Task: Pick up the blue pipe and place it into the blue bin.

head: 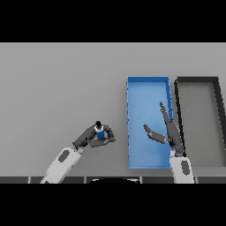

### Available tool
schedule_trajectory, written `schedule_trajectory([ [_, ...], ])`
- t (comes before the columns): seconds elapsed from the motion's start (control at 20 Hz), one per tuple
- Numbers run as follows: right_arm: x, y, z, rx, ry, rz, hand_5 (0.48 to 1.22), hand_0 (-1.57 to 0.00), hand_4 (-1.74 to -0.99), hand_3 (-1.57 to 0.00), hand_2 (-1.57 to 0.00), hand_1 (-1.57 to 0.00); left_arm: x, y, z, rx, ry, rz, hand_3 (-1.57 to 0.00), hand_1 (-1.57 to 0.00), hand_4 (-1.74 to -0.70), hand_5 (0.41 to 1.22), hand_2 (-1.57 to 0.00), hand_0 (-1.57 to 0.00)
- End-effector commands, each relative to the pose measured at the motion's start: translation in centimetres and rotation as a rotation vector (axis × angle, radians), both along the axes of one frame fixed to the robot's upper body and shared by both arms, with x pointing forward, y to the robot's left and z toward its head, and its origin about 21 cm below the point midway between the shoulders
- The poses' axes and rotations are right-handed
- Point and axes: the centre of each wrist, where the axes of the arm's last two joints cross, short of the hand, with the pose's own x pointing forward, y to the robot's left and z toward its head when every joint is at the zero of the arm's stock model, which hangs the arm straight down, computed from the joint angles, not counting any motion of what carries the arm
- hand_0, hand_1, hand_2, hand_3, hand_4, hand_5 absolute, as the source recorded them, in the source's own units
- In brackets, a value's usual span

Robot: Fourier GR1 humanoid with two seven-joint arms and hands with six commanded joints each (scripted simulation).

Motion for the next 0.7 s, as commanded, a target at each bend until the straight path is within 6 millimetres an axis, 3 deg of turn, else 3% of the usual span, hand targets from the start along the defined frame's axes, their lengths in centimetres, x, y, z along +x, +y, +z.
schedule_trajectory([
  [0.0, 0.1, 0.1, 0.1, -0.002, -0.005, 0.001, 0.562, 0.00, -1.182, 0.00, 0.00, 0.00, -0.1, 0.0, -0.1, -0.006, -0.002, -0.005, -1.11, -1.10, -1.55, 1.042, -1.16, -0.98],
  [0.1, 0.3, 0.0, 0.1, -0.011, -0.004, -0.005, 0.561, 0.00, -1.178, 0.00, 0.00, 0.00, -0.6, -0.4, -0.2, -0.018, -0.012, -0.021, -1.26, -1.27, -1.62, 1.106, -1.31, -1.19],
  [0.25, 0.2, 0.3, 0.2, -0.003, -0.003, 0.008, 0.559, 0.00, -1.176, 0.00, 0.00, 0.00, -0.5, -0.8, -0.1, 0.000, -0.041, -0.028, -1.41, -1.42, -1.54, 1.162, -1.44, -1.38],
  [0.4, 0.0, -0.2, 0.0, -0.008, -0.002, 0.002, 0.556, 0.00, -1.166, 0.00, 0.00, 0.00, -0.8, -1.5, 0.3, -0.019, -0.084, -0.031, -1.49, -1.49, -1.50, 1.191, -1.50, -1.47],
  [0.65, 0.2, 0.3, -0.1, -0.032, 0.005, 0.000, 0.551, 0.00, -1.144, 0.00, 0.00, 0.00, -0.5, -2.8, 3.0, -0.154, -0.181, -0.045, -1.54, -1.54, -1.48, 1.211, -1.55, -1.54],
])
